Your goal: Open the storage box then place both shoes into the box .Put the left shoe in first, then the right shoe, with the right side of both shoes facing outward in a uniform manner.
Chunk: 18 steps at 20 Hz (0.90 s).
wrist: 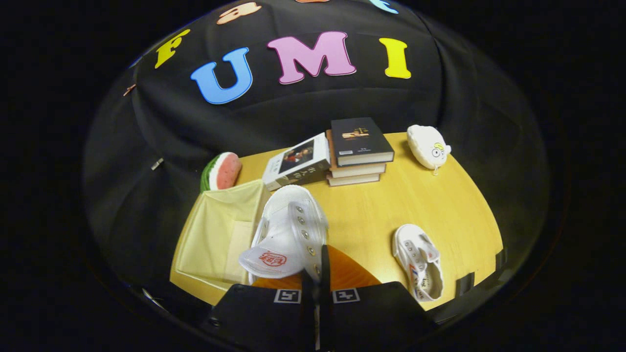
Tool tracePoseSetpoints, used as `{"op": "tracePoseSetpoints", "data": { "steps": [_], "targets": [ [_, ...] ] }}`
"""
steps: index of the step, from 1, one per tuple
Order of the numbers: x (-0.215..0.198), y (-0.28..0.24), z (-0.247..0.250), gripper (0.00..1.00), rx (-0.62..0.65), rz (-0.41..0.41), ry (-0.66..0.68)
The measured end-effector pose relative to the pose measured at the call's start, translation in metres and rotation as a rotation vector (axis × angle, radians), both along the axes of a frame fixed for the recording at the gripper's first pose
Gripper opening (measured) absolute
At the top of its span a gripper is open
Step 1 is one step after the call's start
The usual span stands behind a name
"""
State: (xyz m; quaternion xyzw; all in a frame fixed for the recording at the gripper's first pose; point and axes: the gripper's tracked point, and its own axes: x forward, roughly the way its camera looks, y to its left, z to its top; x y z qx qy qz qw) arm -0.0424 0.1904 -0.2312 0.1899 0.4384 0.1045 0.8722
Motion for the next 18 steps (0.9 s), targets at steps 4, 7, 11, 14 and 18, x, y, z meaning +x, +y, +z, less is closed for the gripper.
{"op": "tracePoseSetpoints", "data": {
  "steps": [4, 7, 11, 14, 18],
  "targets": [
    [0.020, 0.075, 0.028, 0.08, 0.062, 0.029, 0.034],
    [0.031, 0.132, 0.027, 0.08, 0.085, 0.048, 0.082],
    [0.030, 0.181, 0.005, 0.08, 0.044, 0.042, 0.189],
    [0.033, 0.199, -0.010, 0.09, 0.019, 0.002, 0.223],
    [0.035, 0.217, -0.024, 0.09, 0.035, -0.033, 0.291]
  ]
}}
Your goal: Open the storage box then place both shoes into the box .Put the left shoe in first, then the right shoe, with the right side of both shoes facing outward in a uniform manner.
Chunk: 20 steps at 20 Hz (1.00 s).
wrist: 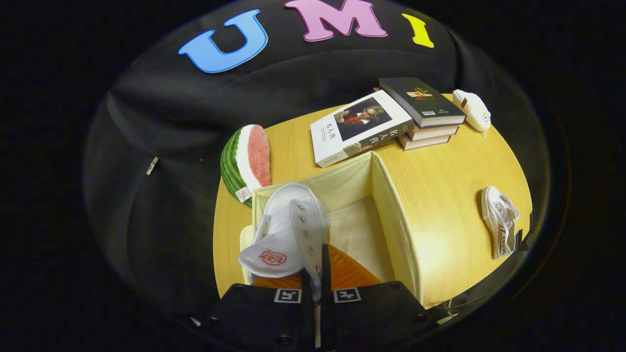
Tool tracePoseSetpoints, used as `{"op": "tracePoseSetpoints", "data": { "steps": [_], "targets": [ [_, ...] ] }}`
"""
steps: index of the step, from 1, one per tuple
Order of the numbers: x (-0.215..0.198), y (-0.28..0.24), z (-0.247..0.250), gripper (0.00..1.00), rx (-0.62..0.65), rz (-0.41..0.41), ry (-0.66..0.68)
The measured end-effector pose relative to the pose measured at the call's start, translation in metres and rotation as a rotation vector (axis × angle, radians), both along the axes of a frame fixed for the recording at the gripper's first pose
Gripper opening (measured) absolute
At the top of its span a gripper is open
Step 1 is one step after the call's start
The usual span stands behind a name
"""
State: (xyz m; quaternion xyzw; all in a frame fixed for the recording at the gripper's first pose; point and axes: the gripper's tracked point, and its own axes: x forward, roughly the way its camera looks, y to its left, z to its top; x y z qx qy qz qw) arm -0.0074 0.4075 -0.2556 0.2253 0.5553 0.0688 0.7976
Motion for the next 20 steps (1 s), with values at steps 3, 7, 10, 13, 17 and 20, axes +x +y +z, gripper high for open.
{"op": "tracePoseSetpoints", "data": {
  "steps": [3, 7, 10, 13, 17, 20],
  "targets": [
    [-0.004, 0.024, 0.009, 0.34, 0.080, 0.055, -0.007],
    [-0.003, 0.036, 0.042, 0.80, 0.169, 0.130, -0.088],
    [-0.002, 0.024, 0.070, 0.97, 0.195, 0.167, -0.176],
    [-0.008, -0.005, 0.094, 0.98, 0.213, 0.192, -0.260],
    [-0.018, -0.074, 0.105, 0.98, 0.180, 0.185, -0.351],
    [-0.022, -0.147, 0.098, 0.98, 0.087, 0.155, -0.403]
  ]
}}
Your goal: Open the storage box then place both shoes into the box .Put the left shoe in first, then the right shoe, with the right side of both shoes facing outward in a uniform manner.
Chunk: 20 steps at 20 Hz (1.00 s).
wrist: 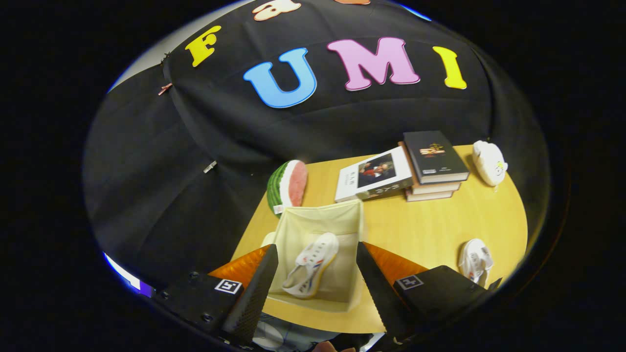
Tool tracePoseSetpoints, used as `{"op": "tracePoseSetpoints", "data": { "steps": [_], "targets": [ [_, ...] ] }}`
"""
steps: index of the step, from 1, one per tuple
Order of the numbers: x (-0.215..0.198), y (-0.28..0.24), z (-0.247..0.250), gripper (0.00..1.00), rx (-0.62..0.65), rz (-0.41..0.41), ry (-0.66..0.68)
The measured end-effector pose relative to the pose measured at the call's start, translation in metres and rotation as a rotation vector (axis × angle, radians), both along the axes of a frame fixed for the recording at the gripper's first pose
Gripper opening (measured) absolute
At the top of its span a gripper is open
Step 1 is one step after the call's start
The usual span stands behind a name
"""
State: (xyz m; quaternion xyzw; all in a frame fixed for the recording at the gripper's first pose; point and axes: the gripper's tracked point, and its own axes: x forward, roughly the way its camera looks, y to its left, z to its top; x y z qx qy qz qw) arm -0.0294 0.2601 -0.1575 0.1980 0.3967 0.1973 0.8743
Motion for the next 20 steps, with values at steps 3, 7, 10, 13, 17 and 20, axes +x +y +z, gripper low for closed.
{"op": "tracePoseSetpoints", "data": {
  "steps": [3, 7, 10, 13, 17, 20],
  "targets": [
    [-0.008, -0.077, -0.020, 0.98, -0.099, -0.039, -0.022],
    [-0.030, -0.166, -0.064, 0.98, -0.206, -0.061, -0.005],
    [-0.053, -0.224, -0.107, 0.98, -0.250, -0.057, 0.038],
    [-0.079, -0.278, -0.159, 0.98, -0.335, -0.050, 0.101],
    [-0.100, -0.311, -0.217, 0.98, -0.418, 0.020, 0.166],
    [-0.103, -0.313, -0.243, 0.89, -0.436, 0.065, 0.199]
  ]
}}
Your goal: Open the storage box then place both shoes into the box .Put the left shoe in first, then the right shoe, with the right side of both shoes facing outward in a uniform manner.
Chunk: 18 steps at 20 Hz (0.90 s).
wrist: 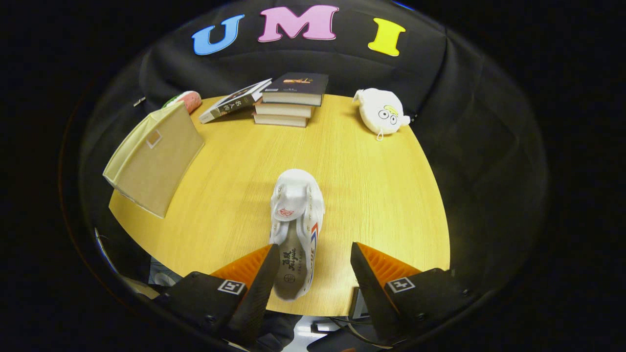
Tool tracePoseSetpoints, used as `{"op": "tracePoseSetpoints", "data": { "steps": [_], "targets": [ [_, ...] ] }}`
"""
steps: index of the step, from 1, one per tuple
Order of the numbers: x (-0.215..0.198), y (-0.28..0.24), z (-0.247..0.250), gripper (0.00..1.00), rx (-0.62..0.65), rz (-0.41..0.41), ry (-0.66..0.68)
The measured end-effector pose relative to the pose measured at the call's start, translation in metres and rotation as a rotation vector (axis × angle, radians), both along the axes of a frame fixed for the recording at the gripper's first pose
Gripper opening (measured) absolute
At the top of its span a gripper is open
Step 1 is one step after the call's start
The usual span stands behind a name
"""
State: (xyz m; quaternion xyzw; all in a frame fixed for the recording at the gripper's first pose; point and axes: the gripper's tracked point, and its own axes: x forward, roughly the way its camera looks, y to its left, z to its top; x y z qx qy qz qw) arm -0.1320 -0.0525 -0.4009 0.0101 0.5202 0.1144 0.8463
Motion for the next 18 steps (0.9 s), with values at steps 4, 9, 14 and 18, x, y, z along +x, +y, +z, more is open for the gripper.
{"op": "tracePoseSetpoints", "data": {
  "steps": [4, 9, 14, 18],
  "targets": [
    [0.027, 0.018, -0.045, 0.72, -0.028, 0.019, 0.002],
    [0.065, 0.028, -0.064, 0.37, -0.003, -0.118, -0.013],
    [0.063, 0.026, -0.045, 0.08, 0.022, -0.215, -0.011],
    [0.070, 0.028, 0.010, 0.08, 0.069, -0.271, -0.083]
  ]
}}
